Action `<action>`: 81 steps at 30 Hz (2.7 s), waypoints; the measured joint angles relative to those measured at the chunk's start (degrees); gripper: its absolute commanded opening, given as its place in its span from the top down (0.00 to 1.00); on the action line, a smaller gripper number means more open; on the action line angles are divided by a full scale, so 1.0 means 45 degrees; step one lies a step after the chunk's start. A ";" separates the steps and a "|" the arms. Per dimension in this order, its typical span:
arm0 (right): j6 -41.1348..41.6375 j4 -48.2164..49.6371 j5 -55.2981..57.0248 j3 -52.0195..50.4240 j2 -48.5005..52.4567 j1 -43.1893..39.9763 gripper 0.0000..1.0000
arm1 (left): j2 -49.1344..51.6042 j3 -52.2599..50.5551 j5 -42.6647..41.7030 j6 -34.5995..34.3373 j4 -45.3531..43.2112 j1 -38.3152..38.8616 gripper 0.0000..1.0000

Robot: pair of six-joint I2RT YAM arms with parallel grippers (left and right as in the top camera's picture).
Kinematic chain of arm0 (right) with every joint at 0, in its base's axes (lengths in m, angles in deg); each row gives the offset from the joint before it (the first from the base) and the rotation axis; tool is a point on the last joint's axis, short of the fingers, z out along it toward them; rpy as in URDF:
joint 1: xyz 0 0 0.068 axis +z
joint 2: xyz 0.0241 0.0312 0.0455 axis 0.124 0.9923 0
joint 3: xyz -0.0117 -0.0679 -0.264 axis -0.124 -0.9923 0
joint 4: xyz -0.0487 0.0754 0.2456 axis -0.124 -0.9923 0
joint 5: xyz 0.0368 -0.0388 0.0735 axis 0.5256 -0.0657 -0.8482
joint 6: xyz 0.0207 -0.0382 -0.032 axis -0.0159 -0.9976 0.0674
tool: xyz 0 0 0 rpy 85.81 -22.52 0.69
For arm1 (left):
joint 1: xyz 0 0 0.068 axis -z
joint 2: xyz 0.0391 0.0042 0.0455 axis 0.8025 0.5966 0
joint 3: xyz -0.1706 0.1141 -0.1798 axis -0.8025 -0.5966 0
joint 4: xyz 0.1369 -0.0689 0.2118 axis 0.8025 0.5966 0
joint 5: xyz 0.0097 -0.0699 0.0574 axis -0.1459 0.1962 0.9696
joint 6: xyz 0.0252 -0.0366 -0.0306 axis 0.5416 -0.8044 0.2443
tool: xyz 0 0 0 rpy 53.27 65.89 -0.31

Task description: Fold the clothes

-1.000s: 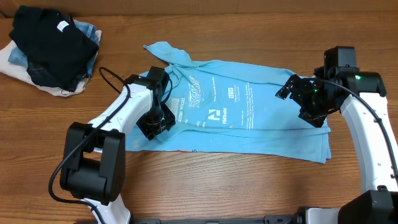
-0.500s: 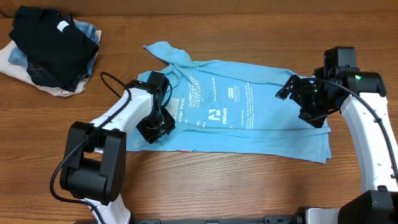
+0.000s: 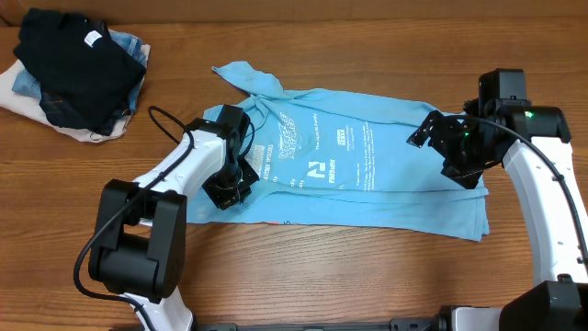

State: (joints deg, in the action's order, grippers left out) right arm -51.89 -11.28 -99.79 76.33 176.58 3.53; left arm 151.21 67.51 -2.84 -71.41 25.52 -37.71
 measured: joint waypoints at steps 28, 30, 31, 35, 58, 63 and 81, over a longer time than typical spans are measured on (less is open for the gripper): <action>0.0000 0.0092 0.0233 0.0000 0.0000 0.0000 0.03 | 0.0000 0.0578 0.0029 -0.0005 -0.4036 0.0000 0.90; 0.0000 0.0092 0.0238 0.0000 0.0000 0.0000 0.03 | 0.0000 0.0578 0.0272 -0.0024 -0.4133 0.0000 0.87; 0.0000 0.0102 0.0233 0.0000 0.0005 0.0000 0.03 | 0.0000 0.0578 0.0398 0.0015 -0.4153 0.0000 0.87; 0.0000 0.0092 0.0228 0.0000 0.0005 0.0000 0.03 | 0.0000 0.0578 0.0758 0.0185 -0.4352 0.0000 0.80; 0.0000 0.0194 0.0233 0.0000 0.0000 0.0000 0.02 | -0.0097 0.1938 0.1069 0.1909 -0.1010 -0.0272 0.51; 0.0005 0.0369 0.0233 0.0000 0.0000 0.0000 0.02 | -0.0719 0.2555 0.1690 0.1753 -0.0228 -0.0432 0.13; 0.0000 0.0423 0.0233 0.0000 0.0000 0.0000 0.02 | -0.0049 0.1409 0.0704 0.1180 0.0549 -0.1545 0.26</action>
State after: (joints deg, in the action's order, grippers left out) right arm -51.89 -9.38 -98.74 76.33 176.58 3.53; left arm 150.99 73.84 0.33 -66.10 27.99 -44.66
